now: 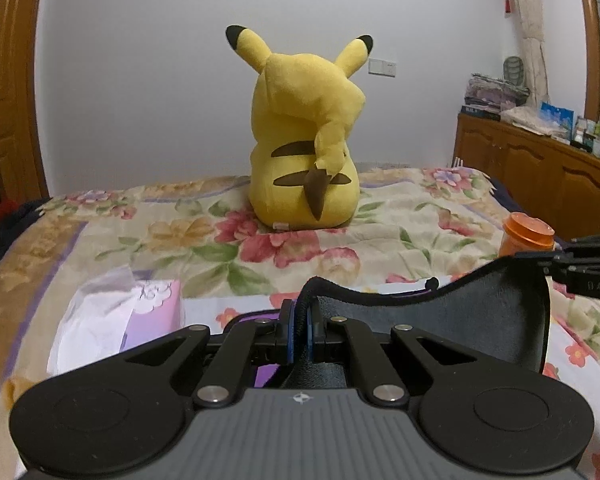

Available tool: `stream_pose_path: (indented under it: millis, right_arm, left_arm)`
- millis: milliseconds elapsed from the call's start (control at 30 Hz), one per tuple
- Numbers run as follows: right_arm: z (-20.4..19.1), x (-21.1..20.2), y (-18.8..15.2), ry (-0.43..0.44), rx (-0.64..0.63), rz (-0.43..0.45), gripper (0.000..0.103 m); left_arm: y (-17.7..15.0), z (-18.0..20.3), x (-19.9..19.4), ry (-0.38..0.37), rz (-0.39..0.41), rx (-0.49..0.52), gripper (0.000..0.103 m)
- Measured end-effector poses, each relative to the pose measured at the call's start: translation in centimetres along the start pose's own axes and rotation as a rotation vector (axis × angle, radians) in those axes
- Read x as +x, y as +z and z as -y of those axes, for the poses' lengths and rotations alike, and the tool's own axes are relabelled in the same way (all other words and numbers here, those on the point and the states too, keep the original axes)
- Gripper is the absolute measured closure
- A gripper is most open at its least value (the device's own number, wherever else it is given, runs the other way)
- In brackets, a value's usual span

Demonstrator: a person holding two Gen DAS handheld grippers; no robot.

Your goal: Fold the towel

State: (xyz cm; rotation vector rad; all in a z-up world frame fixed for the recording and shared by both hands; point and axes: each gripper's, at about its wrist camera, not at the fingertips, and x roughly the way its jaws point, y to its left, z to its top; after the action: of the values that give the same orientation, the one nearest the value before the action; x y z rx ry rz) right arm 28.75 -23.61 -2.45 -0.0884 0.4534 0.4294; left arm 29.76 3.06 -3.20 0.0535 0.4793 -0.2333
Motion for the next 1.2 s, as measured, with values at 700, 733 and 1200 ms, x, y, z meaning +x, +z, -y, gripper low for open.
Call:
stream_pose_path:
  millis: [700, 733, 1200]
  right_arm:
    - [1.6, 4.2, 0.3, -0.112, -0.049, 0.072, 0.099]
    - [1.7, 4.6, 0.2, -0.117, -0.059, 0.067, 0.099]
    - [2.2, 9.3, -2.3, -0.153, -0.094, -0.009, 0.099]
  left_arm:
    - [0.8, -2.1, 5.4, 0.062, 0.032, -0.029, 0.094]
    - [0.6, -2.2, 5.7, 0.065, 0.029, -0.032, 0.094]
    - [-1.4, -2.9, 11.1, 0.099, -0.038, -0.053, 0.094]
